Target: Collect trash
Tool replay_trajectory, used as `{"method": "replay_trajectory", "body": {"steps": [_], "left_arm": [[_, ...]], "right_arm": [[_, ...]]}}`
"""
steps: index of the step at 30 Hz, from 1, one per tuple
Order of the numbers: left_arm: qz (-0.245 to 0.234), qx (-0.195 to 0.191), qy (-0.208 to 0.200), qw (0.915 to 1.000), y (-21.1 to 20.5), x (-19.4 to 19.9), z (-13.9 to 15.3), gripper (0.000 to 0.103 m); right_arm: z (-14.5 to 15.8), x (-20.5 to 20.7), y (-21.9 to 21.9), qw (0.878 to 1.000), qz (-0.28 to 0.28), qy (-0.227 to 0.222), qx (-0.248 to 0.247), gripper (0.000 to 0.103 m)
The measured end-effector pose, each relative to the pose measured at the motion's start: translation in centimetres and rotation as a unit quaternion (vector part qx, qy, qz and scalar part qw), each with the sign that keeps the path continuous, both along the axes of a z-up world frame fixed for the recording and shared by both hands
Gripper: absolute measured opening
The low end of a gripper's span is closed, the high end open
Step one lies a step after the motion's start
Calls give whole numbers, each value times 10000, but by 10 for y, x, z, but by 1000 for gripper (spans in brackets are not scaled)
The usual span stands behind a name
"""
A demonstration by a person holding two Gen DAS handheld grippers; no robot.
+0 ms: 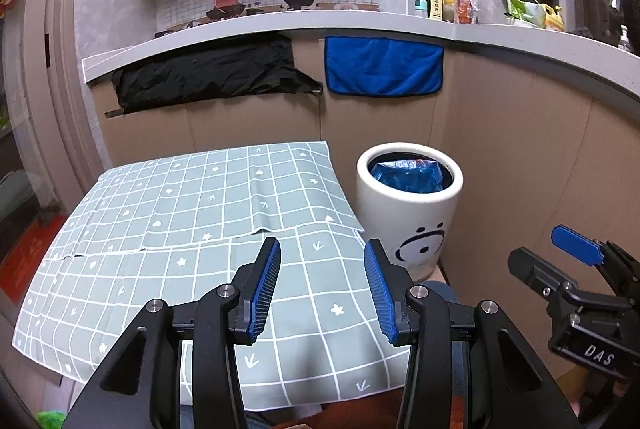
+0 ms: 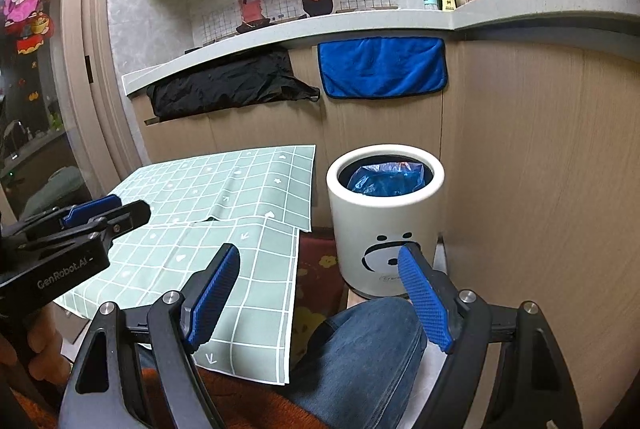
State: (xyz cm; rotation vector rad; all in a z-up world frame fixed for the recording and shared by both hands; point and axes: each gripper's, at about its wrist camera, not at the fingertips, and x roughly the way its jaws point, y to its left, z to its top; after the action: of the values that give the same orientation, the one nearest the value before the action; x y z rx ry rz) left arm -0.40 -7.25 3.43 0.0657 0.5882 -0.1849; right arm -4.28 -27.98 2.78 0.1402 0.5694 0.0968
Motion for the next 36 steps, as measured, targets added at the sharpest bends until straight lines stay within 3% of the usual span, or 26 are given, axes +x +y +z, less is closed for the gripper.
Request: {"method": "replay_trajectory", "body": {"steps": [36], "left_arm": [[-175,-103,-25,9998,-3,0,1,45]], "right_arm": [[9,0,-3,9998,-142,-105,-66,79]]}}
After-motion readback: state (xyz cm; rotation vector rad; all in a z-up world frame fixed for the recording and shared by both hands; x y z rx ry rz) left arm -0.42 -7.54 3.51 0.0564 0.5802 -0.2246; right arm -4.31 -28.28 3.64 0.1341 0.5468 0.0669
